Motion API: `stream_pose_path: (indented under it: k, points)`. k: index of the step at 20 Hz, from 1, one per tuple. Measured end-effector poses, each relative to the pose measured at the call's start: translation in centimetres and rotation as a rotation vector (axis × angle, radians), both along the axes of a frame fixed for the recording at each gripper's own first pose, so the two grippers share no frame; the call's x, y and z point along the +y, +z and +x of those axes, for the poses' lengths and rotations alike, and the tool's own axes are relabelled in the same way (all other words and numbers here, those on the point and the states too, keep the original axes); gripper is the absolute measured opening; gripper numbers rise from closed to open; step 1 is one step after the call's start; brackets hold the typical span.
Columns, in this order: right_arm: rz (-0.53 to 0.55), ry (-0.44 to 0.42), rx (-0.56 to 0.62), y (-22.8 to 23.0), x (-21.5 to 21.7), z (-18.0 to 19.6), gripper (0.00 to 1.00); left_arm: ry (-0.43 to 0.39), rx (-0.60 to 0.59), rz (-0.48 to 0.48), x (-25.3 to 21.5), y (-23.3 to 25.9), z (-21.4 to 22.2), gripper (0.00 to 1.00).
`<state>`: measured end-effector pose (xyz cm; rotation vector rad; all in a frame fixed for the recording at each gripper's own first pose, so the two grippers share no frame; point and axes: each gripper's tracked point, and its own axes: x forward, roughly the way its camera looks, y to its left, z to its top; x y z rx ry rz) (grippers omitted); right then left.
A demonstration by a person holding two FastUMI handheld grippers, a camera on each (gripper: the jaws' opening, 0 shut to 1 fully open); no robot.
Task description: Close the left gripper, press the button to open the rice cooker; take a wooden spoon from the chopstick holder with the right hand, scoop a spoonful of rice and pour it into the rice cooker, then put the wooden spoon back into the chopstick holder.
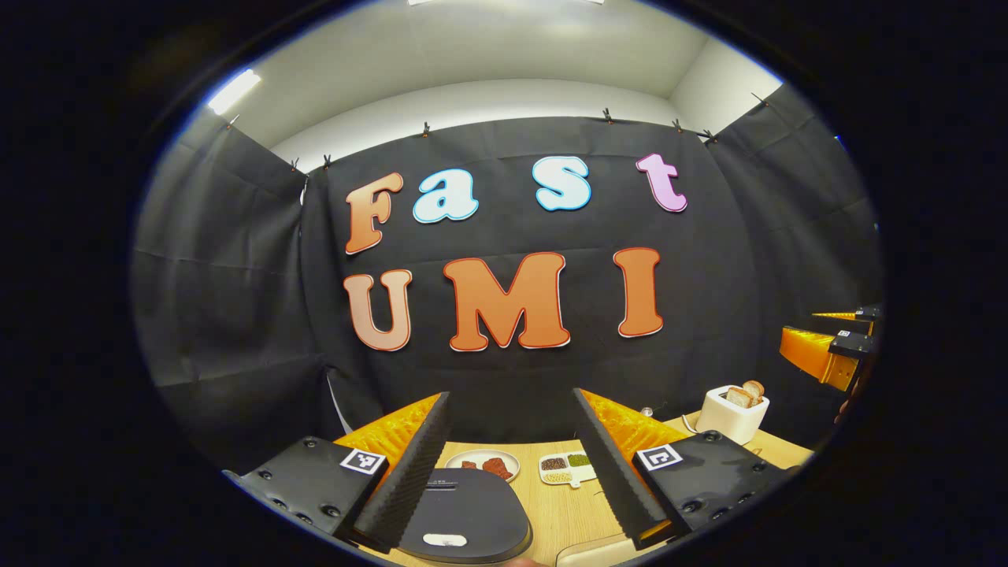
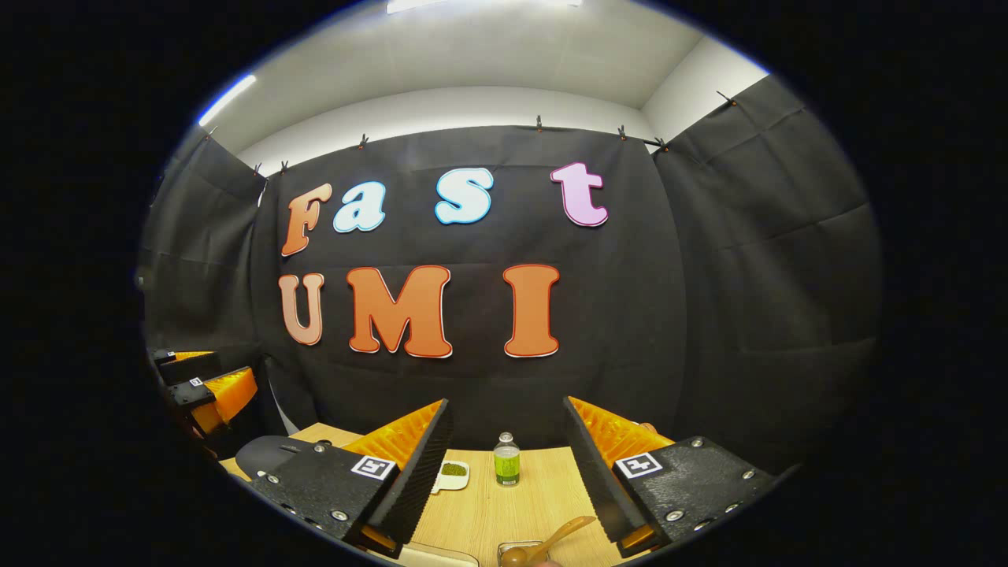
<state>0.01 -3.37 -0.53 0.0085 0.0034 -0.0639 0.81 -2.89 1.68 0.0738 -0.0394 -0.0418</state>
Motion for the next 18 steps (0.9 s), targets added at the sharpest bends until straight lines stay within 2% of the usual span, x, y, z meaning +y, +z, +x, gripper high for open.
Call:
stream_pose_path:
  k: [7,11,12,13,14,18]
  points:
    - [-0.008,-0.02,-0.004,0.0,-0.4,0.0,0.9,-0.017,-0.009,0.02,-0.1,0.7,0.5,1.0]
    - [-0.004,-0.035,0.005,-0.4,-0.9,-0.2,0.9,0.007,0.051,0.007,1.1,-0.4,1.2,0.47]
    - [-0.005,-0.04,0.009,-0.5,-1.1,-0.1,0.9,0.063,0.069,0.006,2.6,-0.6,1.3,0.34]
    - [-0.005,-0.042,0.012,-0.6,-1.3,-0.3,0.9,0.084,0.099,0.004,3.7,-1.8,1.9,0.21]
    - [-0.007,-0.044,0.015,-0.7,-1.5,-0.3,0.9,0.071,0.146,-0.018,3.4,-2.2,1.9,0.07]
    - [-0.025,-0.062,0.036,-1.3,-2.3,-0.8,0.9,0.086,0.386,-0.079,5.9,-6.6,4.6,0.08]
